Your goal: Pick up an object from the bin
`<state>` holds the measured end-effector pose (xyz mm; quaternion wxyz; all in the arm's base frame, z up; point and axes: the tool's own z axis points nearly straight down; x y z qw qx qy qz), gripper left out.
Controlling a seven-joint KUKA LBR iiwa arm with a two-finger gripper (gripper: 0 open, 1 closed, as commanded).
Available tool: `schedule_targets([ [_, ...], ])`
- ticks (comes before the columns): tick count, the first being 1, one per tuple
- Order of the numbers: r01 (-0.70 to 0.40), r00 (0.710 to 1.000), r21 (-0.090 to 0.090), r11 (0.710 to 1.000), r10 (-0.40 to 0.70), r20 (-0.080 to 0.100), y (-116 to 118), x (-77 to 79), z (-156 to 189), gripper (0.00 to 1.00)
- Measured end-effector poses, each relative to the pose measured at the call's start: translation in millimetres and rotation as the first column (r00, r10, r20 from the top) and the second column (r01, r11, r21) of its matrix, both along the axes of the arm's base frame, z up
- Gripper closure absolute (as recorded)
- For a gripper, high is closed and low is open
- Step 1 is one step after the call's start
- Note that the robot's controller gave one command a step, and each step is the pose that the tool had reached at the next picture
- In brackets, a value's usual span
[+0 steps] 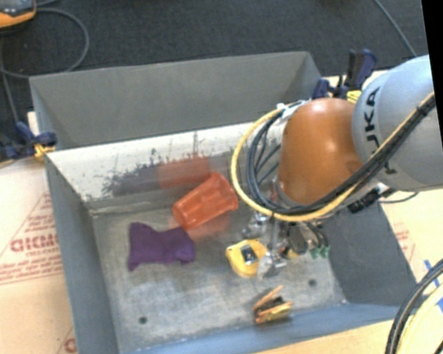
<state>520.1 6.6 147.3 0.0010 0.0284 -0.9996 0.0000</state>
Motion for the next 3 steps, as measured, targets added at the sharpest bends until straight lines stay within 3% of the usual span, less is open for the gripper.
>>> schedule_targets([
  [1,-0.056,0.998,-0.002,0.998,0.056,0.016,11.1,11.1,12.5,1.0],
  [2,-0.074,0.997,0.001,0.997,0.074,-0.012,13.9,1.4,24.3,1.0],
  [3,-0.055,0.998,-0.001,0.998,0.055,0.008,14.1,18.3,204.3,1.0],
])
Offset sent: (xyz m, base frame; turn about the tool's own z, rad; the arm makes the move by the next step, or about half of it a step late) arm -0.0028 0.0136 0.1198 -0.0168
